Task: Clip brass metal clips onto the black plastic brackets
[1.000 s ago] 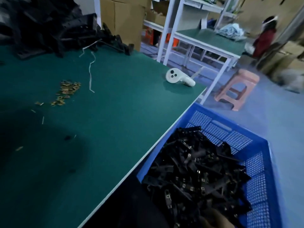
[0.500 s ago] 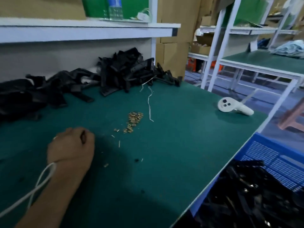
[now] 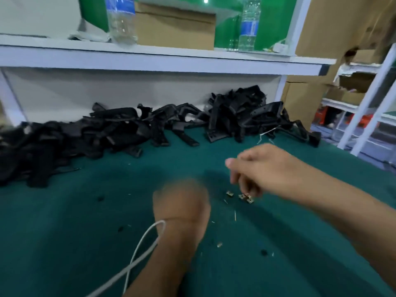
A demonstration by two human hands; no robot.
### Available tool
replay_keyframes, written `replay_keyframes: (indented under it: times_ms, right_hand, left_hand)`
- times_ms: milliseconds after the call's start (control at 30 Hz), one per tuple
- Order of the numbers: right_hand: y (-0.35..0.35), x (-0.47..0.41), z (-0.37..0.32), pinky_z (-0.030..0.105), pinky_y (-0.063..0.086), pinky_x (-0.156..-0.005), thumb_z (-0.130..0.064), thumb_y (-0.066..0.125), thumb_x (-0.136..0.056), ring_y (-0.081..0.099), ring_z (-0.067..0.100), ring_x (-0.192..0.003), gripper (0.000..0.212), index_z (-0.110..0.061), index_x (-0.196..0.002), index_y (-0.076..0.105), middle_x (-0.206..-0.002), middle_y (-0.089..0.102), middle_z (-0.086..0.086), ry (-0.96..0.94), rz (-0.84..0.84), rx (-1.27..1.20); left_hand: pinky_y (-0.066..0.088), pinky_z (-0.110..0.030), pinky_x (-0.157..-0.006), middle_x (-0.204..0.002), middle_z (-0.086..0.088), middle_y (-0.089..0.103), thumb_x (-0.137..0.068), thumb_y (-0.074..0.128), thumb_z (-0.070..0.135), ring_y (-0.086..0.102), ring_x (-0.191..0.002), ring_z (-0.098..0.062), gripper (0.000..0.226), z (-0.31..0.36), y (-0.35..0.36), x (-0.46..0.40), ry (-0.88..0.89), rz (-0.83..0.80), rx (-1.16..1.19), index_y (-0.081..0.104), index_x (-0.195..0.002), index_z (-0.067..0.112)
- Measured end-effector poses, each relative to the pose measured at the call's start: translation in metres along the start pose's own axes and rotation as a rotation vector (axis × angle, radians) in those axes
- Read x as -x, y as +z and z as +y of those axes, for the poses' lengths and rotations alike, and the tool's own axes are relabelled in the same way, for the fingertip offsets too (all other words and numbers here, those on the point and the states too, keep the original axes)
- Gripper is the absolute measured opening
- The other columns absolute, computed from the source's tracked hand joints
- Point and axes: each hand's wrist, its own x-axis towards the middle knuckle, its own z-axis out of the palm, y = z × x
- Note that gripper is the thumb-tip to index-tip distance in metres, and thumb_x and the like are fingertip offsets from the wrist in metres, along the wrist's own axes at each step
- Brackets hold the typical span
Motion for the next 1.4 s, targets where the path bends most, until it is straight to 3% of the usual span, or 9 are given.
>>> replay_keyframes:
  times_ms: [133,333,400,667,833,967,1067,1167,1400]
  right_hand:
    - [-0.012,-0.121,0.005,0.044,0.057,-0.086,-0.016,0.057,-0.099,0.066,0.028,-0.1,0.015,-0.02,-0.11,0.067,-0.108,0.072,0.005,0.03,0.183,0.366]
    - [0.002,-0.233,0.014,0.043,0.055,-0.08,-0.007,0.047,-0.095,0.064,0.037,-0.107,0.074,-0.034,-0.16,0.023,-0.129,0.062,0.014,0.035,0.056,0.816]
    - [0.009,-0.255,0.015,0.043,0.054,-0.084,-0.008,0.048,-0.097,0.063,0.037,-0.113,0.079,-0.037,-0.162,0.014,-0.137,0.058,0.013,0.042,0.019,0.912]
    - [-0.005,-0.265,-0.007,0.04,0.052,-0.069,-0.01,0.061,-0.094,0.065,0.03,-0.097,0.049,-0.03,-0.136,0.047,-0.116,0.064,0.008,-0.221,-0.041,1.157]
    - [-0.009,-0.181,-0.021,0.044,0.053,-0.064,-0.01,0.067,-0.089,0.064,0.032,-0.089,0.043,-0.026,-0.125,0.05,-0.113,0.054,0.0,-0.571,0.206,0.938]
    - [0.021,-0.089,-0.005,0.042,0.059,-0.066,-0.006,0.066,-0.087,0.068,0.025,-0.087,0.047,-0.024,-0.13,0.061,-0.114,0.06,-0.008,-0.709,0.355,0.614]
    - [0.038,-0.051,0.012,0.04,0.062,-0.082,0.003,0.067,-0.09,0.068,0.013,-0.108,0.054,-0.022,-0.138,0.064,-0.127,0.063,-0.014,-0.728,0.431,0.357]
    - [0.048,-0.03,0.023,0.031,0.055,-0.1,-0.006,0.07,-0.095,0.062,0.003,-0.122,0.043,-0.019,-0.136,0.068,-0.132,0.066,-0.013,-0.744,0.509,0.214]
    - [0.056,-0.02,0.037,0.026,0.049,-0.109,0.001,0.071,-0.093,0.062,0.008,-0.126,0.042,-0.01,-0.133,0.07,-0.135,0.067,-0.001,-0.881,0.421,0.178]
  left_hand:
    - [0.031,-0.037,-0.068,-0.06,0.006,0.045,-0.088,0.007,0.042,0.04,-0.059,-0.02,0.039,0.001,0.004,0.003,0.085,0.018,-0.031,0.038,-0.071,0.027]
    - [0.039,-0.034,-0.049,-0.041,0.006,0.043,-0.085,0.037,0.034,0.041,-0.036,-0.018,0.03,-0.002,0.009,0.004,0.151,0.144,0.043,0.036,-0.056,0.026]
    - [0.039,-0.033,-0.048,-0.041,0.006,0.043,-0.083,0.038,0.034,0.042,-0.035,-0.019,0.03,-0.003,0.011,0.002,0.15,0.113,0.04,0.039,-0.054,0.026]
    - [0.031,-0.03,-0.05,-0.04,0.006,0.044,-0.08,0.039,0.036,0.043,-0.034,-0.018,0.032,-0.005,0.016,0.0,0.126,0.096,0.061,0.048,-0.052,0.025]
    - [0.04,-0.034,-0.049,-0.045,0.005,0.048,-0.085,0.034,0.036,0.046,-0.038,-0.02,0.034,-0.003,0.013,0.001,0.104,0.111,0.079,0.05,-0.057,0.025]
    - [0.044,-0.041,-0.068,-0.077,0.005,0.062,-0.094,0.017,0.046,0.061,-0.07,-0.022,0.043,-0.002,0.009,0.001,0.046,0.039,0.125,0.055,-0.086,0.027]
    - [0.046,-0.038,-0.082,-0.104,0.008,0.063,-0.095,0.011,0.052,0.062,-0.097,-0.019,0.054,-0.001,0.003,0.0,-0.008,0.029,0.14,0.05,-0.121,0.025]
    - [0.045,-0.036,-0.088,-0.11,0.008,0.064,-0.095,0.012,0.052,0.06,-0.102,-0.018,0.051,-0.002,0.001,0.0,-0.053,0.03,0.161,0.041,-0.127,0.025]
    - [0.044,-0.017,-0.079,-0.104,0.013,0.067,-0.087,0.022,0.074,0.063,-0.099,-0.015,0.086,-0.002,0.001,0.001,-0.067,-0.003,0.748,0.034,-0.156,0.025]
